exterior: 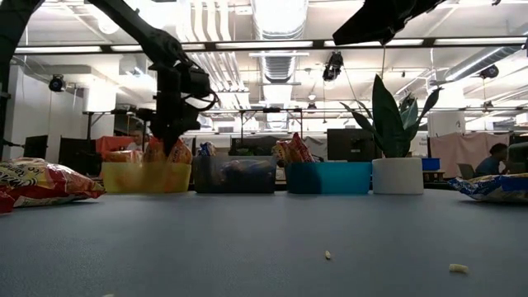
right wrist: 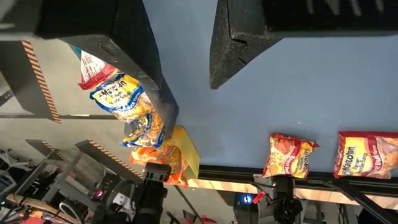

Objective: Sort Maruchan noodles
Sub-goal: Put the orange noodle pack into the yellow bin

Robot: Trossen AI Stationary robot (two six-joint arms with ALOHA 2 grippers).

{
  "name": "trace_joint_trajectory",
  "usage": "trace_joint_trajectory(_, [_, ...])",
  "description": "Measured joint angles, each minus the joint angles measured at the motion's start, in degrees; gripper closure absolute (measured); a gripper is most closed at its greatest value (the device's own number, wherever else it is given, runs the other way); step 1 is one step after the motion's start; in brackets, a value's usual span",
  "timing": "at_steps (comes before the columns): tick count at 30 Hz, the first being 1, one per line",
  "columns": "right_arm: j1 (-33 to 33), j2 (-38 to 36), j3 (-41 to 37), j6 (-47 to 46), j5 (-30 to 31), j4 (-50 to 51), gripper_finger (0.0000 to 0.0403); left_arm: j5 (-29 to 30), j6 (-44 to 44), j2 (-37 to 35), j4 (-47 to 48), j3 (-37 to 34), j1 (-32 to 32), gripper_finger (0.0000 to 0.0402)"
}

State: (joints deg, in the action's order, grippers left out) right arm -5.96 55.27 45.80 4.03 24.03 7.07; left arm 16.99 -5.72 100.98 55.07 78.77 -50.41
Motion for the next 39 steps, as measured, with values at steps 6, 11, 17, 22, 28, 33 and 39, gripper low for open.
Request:
trace_joint_trajectory(6, [0.0, 0.0, 0.0, -0.4, 0.0, 0.0, 0.0271, 0.0, 1.7, -1.6, 3.3, 2.2, 0.2, 0.0326])
trace_joint_trajectory(11, [0.0, 0.0, 0.0, -0.4, 0.0, 0.0, 0.0269, 0.0, 2.0, -3.4, 4.4, 3.7, 0.2, 0.0326])
trace_joint_trajectory(17, [0.0, 0.0, 0.0, -0.4, 0.0, 0.0, 0.0276, 0.0, 1.4, -4.1, 4.3, 3.6, 0.2, 0.0293])
trace_joint_trajectory(22, [0.0, 0.0, 0.0, -0.5, 0.0, 0.0, 0.0276, 0.2, 0.7, -3.5, 3.0, 3.2, 0.4, 0.0246])
trace_joint_trajectory(28, [0.0, 0.0, 0.0, -0.5, 0.0, 0.0, 0.027, 2.1, 2.2, -4.8, 2.4, 3.3, 0.7, 0.0209])
trace_joint_trajectory(33, [0.0, 0.0, 0.0, -0.5, 0.0, 0.0, 0.0271, 4.3, 2.3, -5.5, 1.6, 3.1, 0.7, 0.0223])
trace_joint_trajectory(39, [0.0, 0.0, -0.1, -0.6, 0.0, 0.1, 0.0277, 6.1, 2.2, -5.5, -3.3, -1.2, 0.7, 0.0277])
